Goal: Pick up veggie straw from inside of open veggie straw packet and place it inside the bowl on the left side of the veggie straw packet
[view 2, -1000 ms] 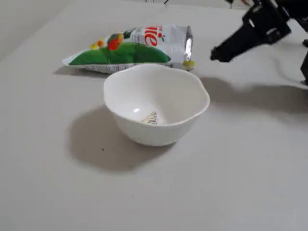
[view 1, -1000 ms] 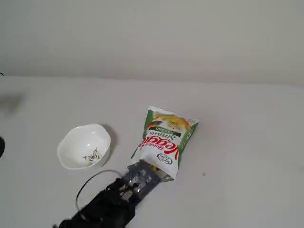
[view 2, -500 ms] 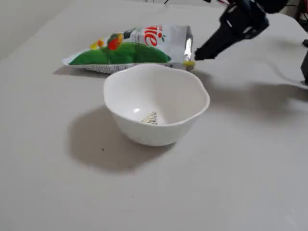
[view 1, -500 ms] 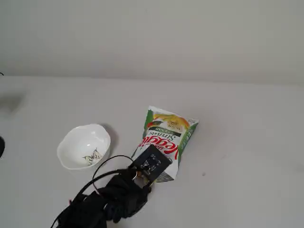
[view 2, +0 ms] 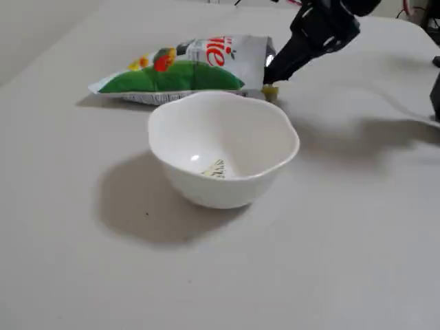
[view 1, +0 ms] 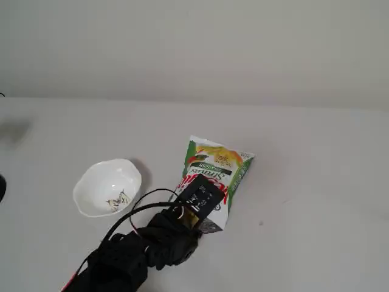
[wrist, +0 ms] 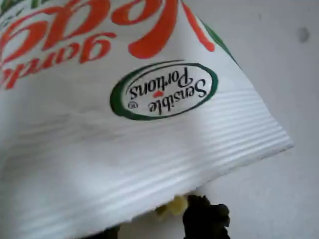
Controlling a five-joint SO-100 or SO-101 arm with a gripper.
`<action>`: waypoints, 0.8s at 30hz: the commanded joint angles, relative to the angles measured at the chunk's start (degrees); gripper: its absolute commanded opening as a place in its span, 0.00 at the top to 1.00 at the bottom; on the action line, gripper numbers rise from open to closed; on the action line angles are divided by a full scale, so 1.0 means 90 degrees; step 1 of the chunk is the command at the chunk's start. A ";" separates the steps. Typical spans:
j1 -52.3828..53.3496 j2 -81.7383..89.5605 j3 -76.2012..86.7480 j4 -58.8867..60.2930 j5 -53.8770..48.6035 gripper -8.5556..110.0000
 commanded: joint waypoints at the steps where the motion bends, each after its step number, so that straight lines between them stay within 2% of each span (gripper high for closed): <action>1: 0.0127 -0.0225 -0.0547 -0.0254 -0.0098 0.78; 19: 0.0146 -0.1191 -0.0918 -0.0674 -0.0146 0.79; 24: 0.0186 -0.1523 -0.1094 -0.0752 -0.0156 0.83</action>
